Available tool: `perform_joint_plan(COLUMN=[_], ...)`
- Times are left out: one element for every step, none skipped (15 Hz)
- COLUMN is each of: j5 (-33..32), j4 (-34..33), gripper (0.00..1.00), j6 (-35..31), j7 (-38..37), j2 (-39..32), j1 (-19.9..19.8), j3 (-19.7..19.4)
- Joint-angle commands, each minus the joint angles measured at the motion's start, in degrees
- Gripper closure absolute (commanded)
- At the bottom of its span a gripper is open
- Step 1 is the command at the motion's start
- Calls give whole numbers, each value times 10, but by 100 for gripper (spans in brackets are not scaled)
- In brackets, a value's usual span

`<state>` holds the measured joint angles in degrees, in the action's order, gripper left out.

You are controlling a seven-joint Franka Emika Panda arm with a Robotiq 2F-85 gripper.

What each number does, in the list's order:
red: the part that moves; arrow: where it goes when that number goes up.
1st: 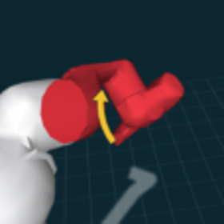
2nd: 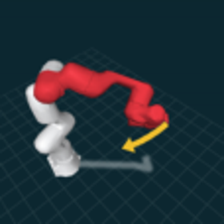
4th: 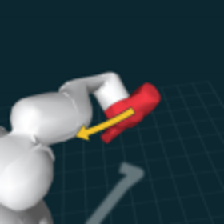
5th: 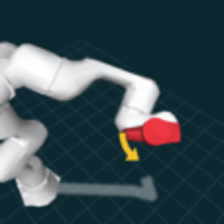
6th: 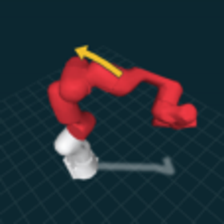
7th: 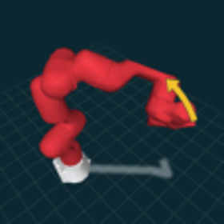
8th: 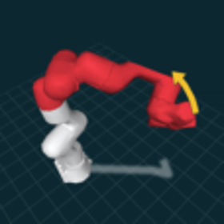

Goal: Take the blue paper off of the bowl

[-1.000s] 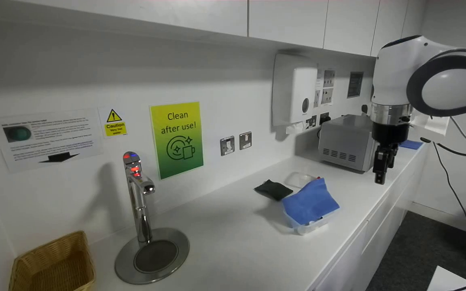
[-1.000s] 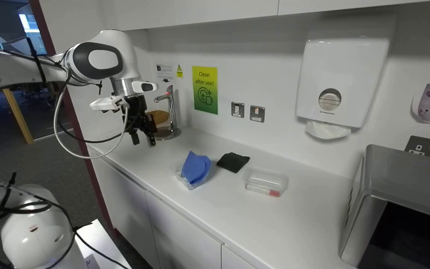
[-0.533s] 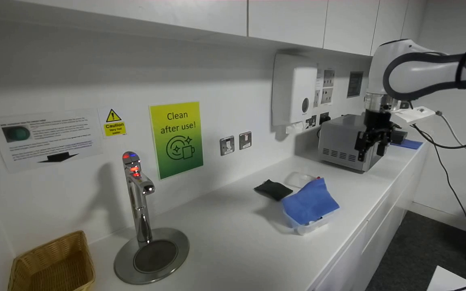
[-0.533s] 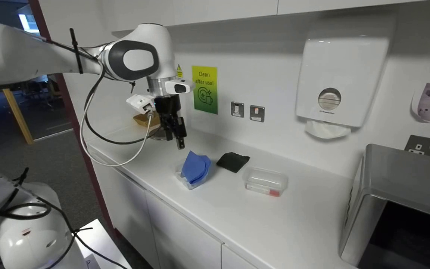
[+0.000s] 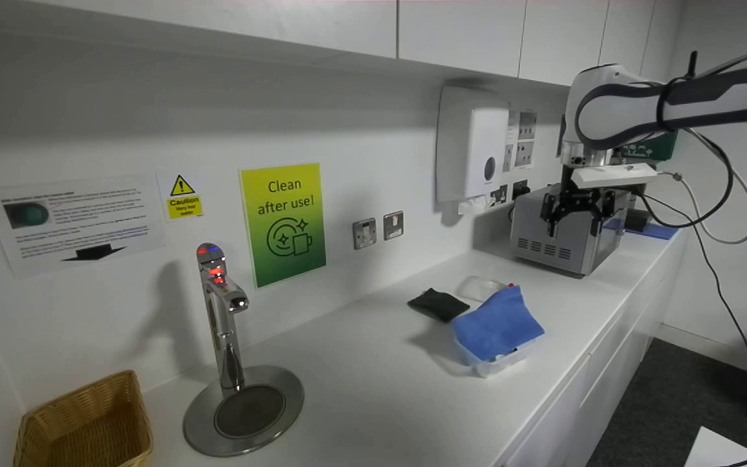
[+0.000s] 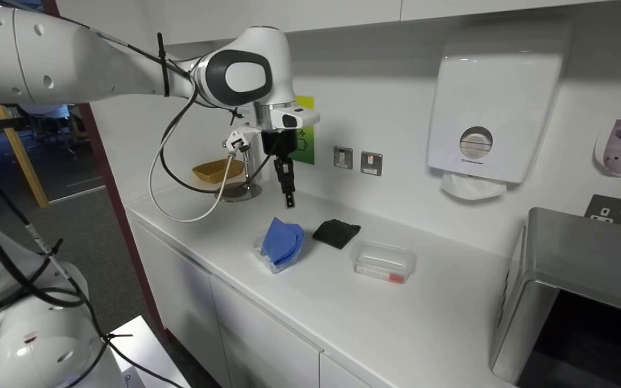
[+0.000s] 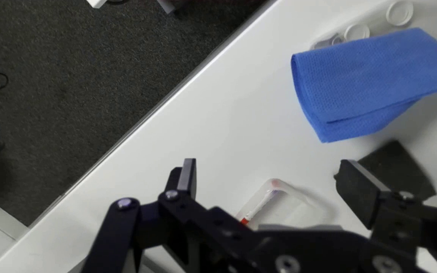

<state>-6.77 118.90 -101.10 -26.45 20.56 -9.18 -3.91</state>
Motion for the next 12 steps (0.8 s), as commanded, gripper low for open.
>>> perform_joint_plan(j5=[19, 20, 18, 8, 8, 8, 8, 9, 9, 9, 9, 9], j4=[-50, -55, -58, -36, -41, -44, -45, -45, -45, -45, -45, -45], gripper=[0, 0, 0, 0, 0, 0, 0, 0, 0, 0, 0, 0], j6=[18, 17, 10, 3, 2, 2, 2, 2, 2, 2, 2, 2], j7=[-78, -101, -125, -90, -104, -111, -113, -115, -115, -115, -115, -115], j2=[-12, -10, -9, -7, -7, -7, -7, -7, -7, -7, -7, -7], j1=[-24, -30, -35, -24, -27, -30, -31, -31, -31, -31, -31, -31], j3=[-2, -3, -4, -2, -4, -5, -5, -5, -5, -5, -5, -5])
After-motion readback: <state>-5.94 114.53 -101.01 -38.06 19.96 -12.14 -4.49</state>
